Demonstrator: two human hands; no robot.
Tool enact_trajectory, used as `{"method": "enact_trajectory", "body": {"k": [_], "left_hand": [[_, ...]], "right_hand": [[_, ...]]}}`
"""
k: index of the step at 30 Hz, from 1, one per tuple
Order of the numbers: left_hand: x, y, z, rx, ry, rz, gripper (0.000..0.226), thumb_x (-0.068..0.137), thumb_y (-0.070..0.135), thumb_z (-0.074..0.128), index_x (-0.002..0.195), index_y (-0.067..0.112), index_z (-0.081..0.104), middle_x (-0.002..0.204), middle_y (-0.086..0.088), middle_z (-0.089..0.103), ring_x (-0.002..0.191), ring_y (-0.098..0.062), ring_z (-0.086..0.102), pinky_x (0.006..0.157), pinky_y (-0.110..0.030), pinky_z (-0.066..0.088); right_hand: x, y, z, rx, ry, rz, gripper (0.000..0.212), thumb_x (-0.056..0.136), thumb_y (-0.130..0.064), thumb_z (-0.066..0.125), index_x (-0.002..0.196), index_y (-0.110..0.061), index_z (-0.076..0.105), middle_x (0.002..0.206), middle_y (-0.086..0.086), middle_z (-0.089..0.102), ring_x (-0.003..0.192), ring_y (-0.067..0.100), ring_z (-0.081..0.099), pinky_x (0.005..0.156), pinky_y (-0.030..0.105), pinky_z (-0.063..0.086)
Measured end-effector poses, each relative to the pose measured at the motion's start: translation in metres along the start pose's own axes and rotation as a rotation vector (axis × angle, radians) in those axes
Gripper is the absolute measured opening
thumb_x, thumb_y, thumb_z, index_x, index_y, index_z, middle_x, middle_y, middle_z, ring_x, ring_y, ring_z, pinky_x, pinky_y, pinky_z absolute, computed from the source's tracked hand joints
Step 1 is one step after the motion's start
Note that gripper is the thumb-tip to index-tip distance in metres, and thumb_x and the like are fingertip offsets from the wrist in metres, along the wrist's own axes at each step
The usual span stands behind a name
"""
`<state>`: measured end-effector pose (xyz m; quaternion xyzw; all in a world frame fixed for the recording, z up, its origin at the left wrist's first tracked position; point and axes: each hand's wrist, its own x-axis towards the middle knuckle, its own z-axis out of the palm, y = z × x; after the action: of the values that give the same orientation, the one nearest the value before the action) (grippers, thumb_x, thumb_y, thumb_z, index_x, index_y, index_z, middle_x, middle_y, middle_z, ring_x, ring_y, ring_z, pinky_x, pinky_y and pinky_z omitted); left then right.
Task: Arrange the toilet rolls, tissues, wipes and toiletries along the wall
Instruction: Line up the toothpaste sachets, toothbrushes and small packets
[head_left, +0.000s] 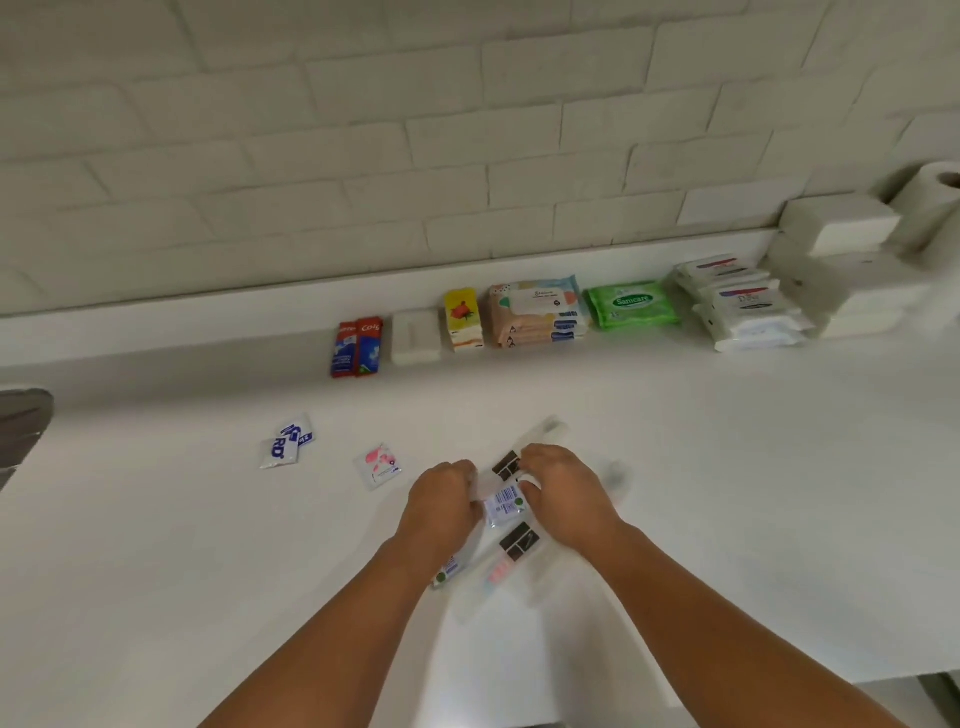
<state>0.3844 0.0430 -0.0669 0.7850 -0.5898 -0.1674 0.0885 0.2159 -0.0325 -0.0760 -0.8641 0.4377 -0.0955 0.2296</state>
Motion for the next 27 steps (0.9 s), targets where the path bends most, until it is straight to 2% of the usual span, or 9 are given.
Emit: {"method": "enact_trajectory", "body": {"k": [4, 6, 9, 12, 16, 18, 22, 24, 27], "left_hand": [[-0.001, 0.001, -0.009, -0.087, -0.068, -0.076, 0.007, 0.088, 0.023, 0.067, 0.093, 0.017, 0.067, 0.087, -0.003, 0.068, 0.079, -0.021, 0.063, 0.066, -0.026, 0.045], [-0.004, -0.002, -0.013, -0.174, -0.038, -0.099, 0.01, 0.087, 0.025, 0.071, 0.081, 0.023, 0.063, 0.075, 0.004, 0.063, 0.069, -0.016, 0.059, 0.058, -0.024, 0.04], [-0.007, -0.006, -0.021, -0.336, 0.035, -0.094, 0.012, 0.086, 0.027, 0.074, 0.082, 0.024, 0.063, 0.069, 0.01, 0.062, 0.062, -0.009, 0.057, 0.054, -0.022, 0.04], [-0.011, -0.015, -0.03, -0.517, 0.103, -0.093, 0.01, 0.083, 0.024, 0.078, 0.087, 0.021, 0.069, 0.069, 0.007, 0.068, 0.055, -0.005, 0.06, 0.055, -0.018, 0.046], [-0.015, -0.039, -0.041, -0.614, 0.14, -0.095, 0.017, 0.084, 0.027, 0.078, 0.072, 0.027, 0.066, 0.057, 0.013, 0.055, 0.05, -0.001, 0.044, 0.055, -0.013, 0.036], [-0.017, -0.057, -0.05, -0.688, 0.144, -0.107, 0.021, 0.088, 0.027, 0.074, 0.069, 0.025, 0.066, 0.056, 0.008, 0.052, 0.054, -0.002, 0.042, 0.057, -0.014, 0.034], [-0.017, -0.102, -0.069, -0.763, 0.116, -0.149, 0.011, 0.089, 0.028, 0.072, 0.085, 0.018, 0.075, 0.068, -0.003, 0.064, 0.061, -0.006, 0.05, 0.062, -0.02, 0.041], [-0.012, -0.129, -0.077, -0.718, 0.115, -0.185, 0.02, 0.088, 0.031, 0.073, 0.084, 0.011, 0.072, 0.067, -0.005, 0.058, 0.06, -0.008, 0.045, 0.061, -0.023, 0.038], [-0.002, -0.165, -0.092, -0.687, 0.135, -0.241, 0.037, 0.087, 0.028, 0.074, 0.067, 0.004, 0.055, 0.059, 0.001, 0.042, 0.055, -0.011, 0.035, 0.055, -0.023, 0.031]], "right_hand": [[0.009, -0.003, 0.0, 0.096, 0.012, 0.013, 0.035, 0.096, -0.025, 0.056, 0.13, -0.016, 0.061, 0.14, -0.003, 0.055, 0.127, 0.015, 0.051, 0.106, 0.023, 0.037], [0.015, -0.007, -0.001, 0.181, 0.059, 0.051, 0.035, 0.095, -0.028, 0.058, 0.127, -0.015, 0.062, 0.133, -0.001, 0.06, 0.119, 0.016, 0.057, 0.103, 0.025, 0.042], [0.026, -0.017, -0.003, 0.415, 0.109, 0.191, 0.038, 0.093, -0.038, 0.062, 0.124, -0.015, 0.063, 0.119, -0.002, 0.066, 0.107, 0.015, 0.062, 0.094, 0.027, 0.048], [0.04, -0.037, -0.005, 0.733, 0.08, 0.236, 0.023, 0.091, -0.035, 0.067, 0.1, -0.015, 0.073, 0.096, 0.0, 0.072, 0.091, 0.017, 0.067, 0.082, 0.027, 0.051], [0.054, -0.07, -0.004, 0.975, 0.051, 0.239, 0.016, 0.091, -0.016, 0.067, 0.08, -0.005, 0.069, 0.07, 0.01, 0.067, 0.065, 0.016, 0.062, 0.064, 0.029, 0.05], [0.064, -0.089, 0.002, 1.001, 0.048, 0.244, 0.016, 0.092, -0.014, 0.066, 0.081, -0.003, 0.069, 0.068, 0.008, 0.066, 0.061, 0.014, 0.06, 0.061, 0.028, 0.05], [0.088, -0.135, 0.019, 1.094, 0.005, 0.263, 0.013, 0.093, -0.01, 0.064, 0.085, -0.003, 0.07, 0.078, 0.017, 0.071, 0.066, 0.021, 0.064, 0.065, 0.034, 0.056], [0.101, -0.159, 0.03, 1.125, -0.022, 0.278, 0.013, 0.093, -0.011, 0.064, 0.085, -0.003, 0.07, 0.081, 0.02, 0.072, 0.065, 0.023, 0.065, 0.063, 0.038, 0.056], [0.122, -0.19, 0.046, 1.094, -0.053, 0.307, 0.013, 0.093, -0.016, 0.064, 0.083, -0.01, 0.07, 0.075, 0.013, 0.071, 0.062, 0.023, 0.065, 0.052, 0.029, 0.05]]}}
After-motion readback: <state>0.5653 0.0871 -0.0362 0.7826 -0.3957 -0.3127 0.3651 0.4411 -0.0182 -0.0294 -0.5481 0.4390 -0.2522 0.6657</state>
